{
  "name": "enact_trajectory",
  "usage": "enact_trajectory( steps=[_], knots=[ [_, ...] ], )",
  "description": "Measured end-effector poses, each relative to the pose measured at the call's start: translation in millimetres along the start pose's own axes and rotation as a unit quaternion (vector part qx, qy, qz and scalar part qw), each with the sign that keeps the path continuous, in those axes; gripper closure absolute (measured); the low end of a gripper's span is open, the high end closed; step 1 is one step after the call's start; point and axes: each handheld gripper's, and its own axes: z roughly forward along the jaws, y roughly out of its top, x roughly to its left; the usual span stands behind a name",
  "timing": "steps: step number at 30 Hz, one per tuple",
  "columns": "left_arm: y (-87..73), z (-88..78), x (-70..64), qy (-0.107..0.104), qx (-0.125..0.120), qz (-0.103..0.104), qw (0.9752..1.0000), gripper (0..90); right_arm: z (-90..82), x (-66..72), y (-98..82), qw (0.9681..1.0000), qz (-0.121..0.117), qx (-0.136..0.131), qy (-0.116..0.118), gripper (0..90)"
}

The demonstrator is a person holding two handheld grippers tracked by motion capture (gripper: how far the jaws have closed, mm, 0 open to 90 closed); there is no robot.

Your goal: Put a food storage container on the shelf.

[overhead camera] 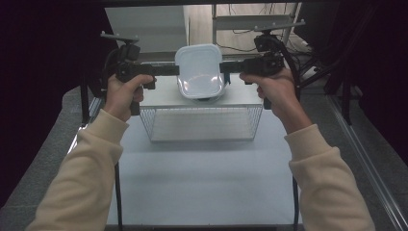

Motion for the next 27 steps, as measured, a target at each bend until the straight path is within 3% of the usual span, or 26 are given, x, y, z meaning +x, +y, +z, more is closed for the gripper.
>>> enact_trajectory(
  steps=[6,14,17,20,25,27],
  knots=[
    [20.2,6.2,15.4,-0.004,0.005,-0.017,0.9998,78.9,6.9,-10.2,13.4,0.9998,0.018,-0.002,0.008,80.1],
    [27.3,16.5,25.5,0.006,0.013,-0.034,0.9993,78.7,15.9,-26.3,18.6,0.9988,0.048,0.004,0.007,80.3],
    [29.5,20.1,35.5,0.001,0.01,-0.058,0.9983,78.5,24.1,-35.5,19.1,0.9975,0.07,0.007,0.01,79.8],
    [32.3,23.1,39.5,0.002,0.003,-0.07,0.9975,78.6,26.9,-38.5,20.4,0.997,0.077,0.007,0.01,79.0],
    [37.9,35.9,46.9,0.013,-0.004,-0.097,0.9952,75.6,36.6,-53.8,28.1,0.9937,0.111,0.014,0.002,74.3],
    [38.6,40.7,50.9,0.012,-0.007,-0.106,0.9942,73.9,41.5,-65.9,28.8,0.9899,0.141,0.014,0.007,71.5]
  ],
)
